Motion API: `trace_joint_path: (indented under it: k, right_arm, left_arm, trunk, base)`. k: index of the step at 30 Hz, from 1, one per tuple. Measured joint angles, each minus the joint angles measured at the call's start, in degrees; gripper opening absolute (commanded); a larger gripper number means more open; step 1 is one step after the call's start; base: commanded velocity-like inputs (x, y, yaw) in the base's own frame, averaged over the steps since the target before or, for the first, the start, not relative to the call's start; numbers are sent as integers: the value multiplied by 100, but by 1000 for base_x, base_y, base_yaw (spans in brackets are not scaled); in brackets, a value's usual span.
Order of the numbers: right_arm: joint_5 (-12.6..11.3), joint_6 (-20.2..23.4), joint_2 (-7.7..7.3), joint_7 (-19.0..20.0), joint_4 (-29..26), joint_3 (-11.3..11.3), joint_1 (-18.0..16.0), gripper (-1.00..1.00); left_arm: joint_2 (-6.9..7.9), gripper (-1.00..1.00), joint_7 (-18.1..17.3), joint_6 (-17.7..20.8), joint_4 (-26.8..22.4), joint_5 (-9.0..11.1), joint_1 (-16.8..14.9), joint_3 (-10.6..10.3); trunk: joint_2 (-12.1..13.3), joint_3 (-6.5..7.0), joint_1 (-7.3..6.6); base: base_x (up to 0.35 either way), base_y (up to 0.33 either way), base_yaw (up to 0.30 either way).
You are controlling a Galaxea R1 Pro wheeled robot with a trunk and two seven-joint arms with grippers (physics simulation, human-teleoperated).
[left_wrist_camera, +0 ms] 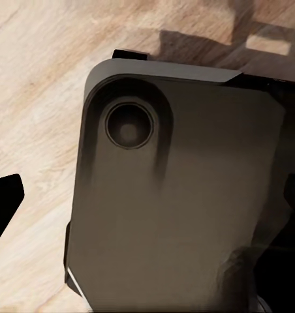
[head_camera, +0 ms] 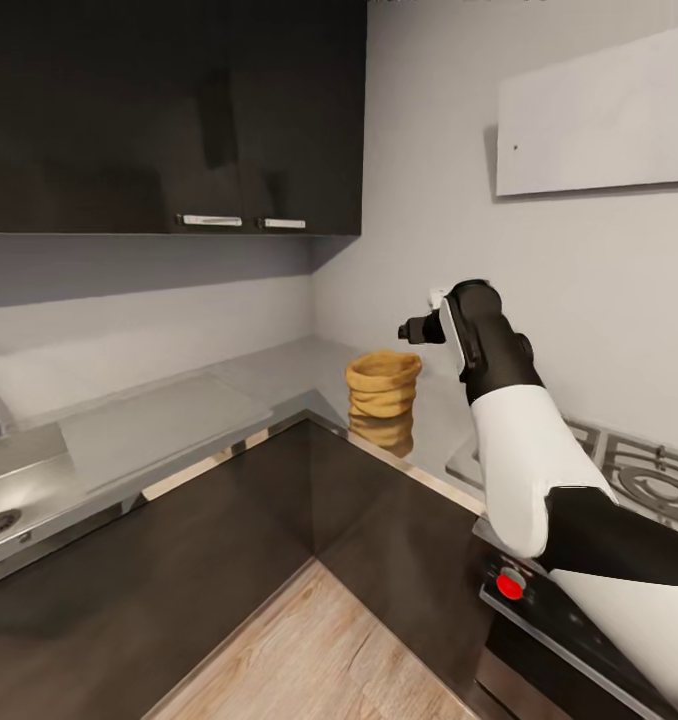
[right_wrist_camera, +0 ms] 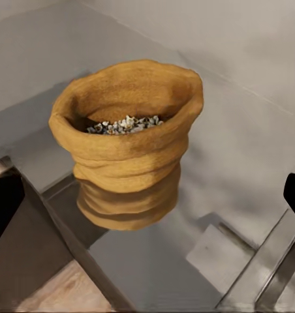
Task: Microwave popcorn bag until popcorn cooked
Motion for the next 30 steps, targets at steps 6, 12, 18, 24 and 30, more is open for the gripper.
trace_joint_path:
  k: [6, 12, 18, 24, 30]
  right_arm:
    - [3, 0, 0, 6, 556, 4, -5, 100]
    - [2, 0, 0, 7, 545, 4, -5, 100]
    - [7, 0, 0, 7, 542, 9, -6, 100]
    - [10, 0, 0, 7, 542, 6, -6, 100]
    - [11, 0, 0, 7, 542, 8, -5, 100]
  left_arm:
    - [0, 100, 0, 4, 0, 0, 0, -2]
    - [0, 100, 0, 0, 0, 0, 0, 2]
    - [0, 100, 0, 2, 0, 0, 0, 2]
    - [0, 100, 0, 3, 0, 0, 0, 0]
    - [0, 100, 0, 0, 0, 0, 0, 2]
  trunk:
    - [240, 108, -132]
    - [481, 216, -264]
    - [722, 324, -396]
    - [962, 432, -528]
    - [1125, 504, -616]
  base:
    - [0, 0, 0]
    - [0, 0, 0]
    - [0, 0, 0]
    - [0, 0, 0]
    - [0, 0, 0]
